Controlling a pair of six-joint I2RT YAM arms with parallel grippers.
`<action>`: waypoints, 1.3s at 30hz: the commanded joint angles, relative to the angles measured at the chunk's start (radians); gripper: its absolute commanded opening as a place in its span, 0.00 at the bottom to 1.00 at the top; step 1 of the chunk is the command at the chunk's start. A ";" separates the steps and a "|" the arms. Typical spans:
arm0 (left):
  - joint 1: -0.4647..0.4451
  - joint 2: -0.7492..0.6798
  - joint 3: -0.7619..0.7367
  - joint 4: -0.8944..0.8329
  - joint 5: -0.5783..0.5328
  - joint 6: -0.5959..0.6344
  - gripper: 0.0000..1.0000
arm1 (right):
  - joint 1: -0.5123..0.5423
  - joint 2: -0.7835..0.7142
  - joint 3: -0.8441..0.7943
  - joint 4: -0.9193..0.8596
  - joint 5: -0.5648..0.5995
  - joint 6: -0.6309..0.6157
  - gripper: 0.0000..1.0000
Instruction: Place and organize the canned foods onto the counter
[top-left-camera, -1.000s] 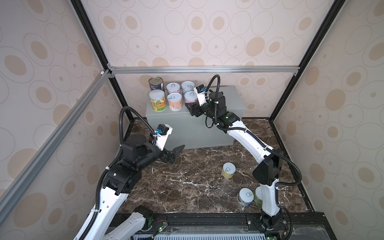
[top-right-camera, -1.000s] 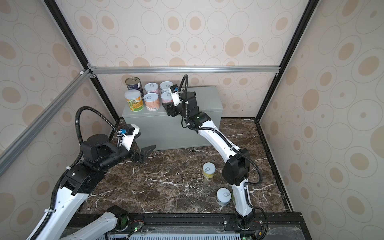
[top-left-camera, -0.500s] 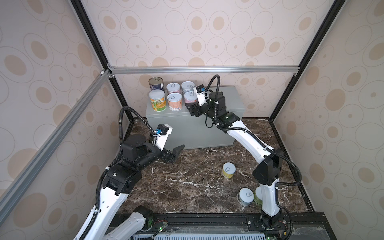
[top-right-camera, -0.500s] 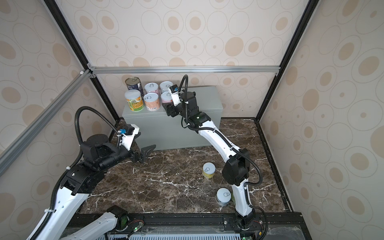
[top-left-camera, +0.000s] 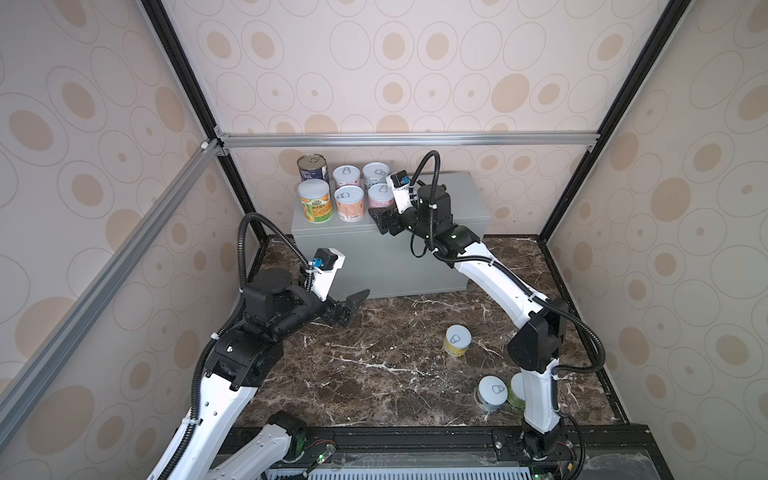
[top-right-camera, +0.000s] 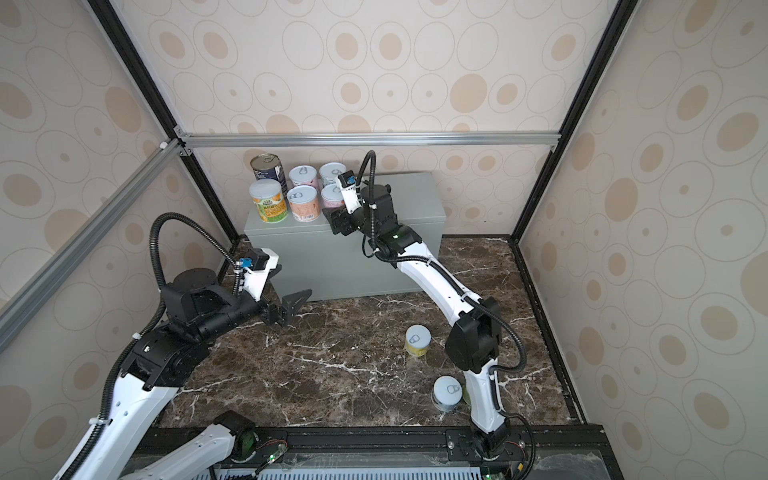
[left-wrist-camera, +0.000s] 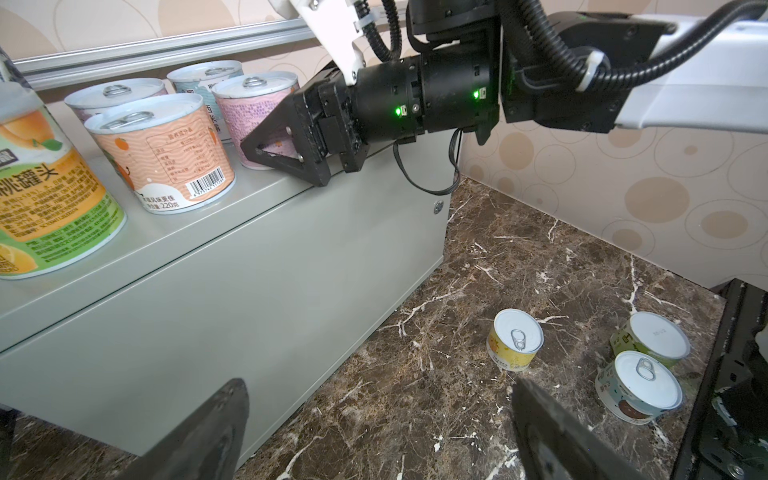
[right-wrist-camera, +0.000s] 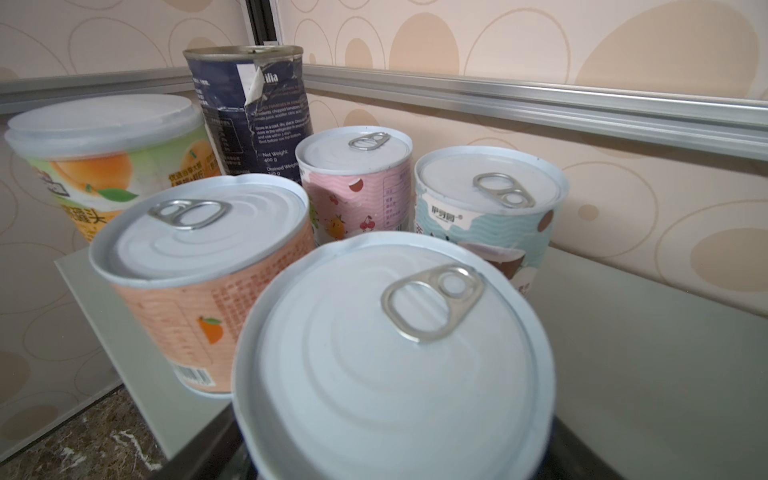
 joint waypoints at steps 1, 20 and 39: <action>-0.003 -0.011 0.002 0.021 0.013 0.007 0.98 | 0.007 -0.022 -0.034 -0.056 0.010 0.008 0.89; -0.002 -0.017 -0.019 0.046 0.030 0.001 0.98 | 0.016 -0.690 -0.677 -0.223 0.264 0.095 1.00; -0.004 0.019 -0.080 0.184 0.130 -0.049 0.98 | 0.040 -0.988 -1.347 -0.397 0.367 0.490 1.00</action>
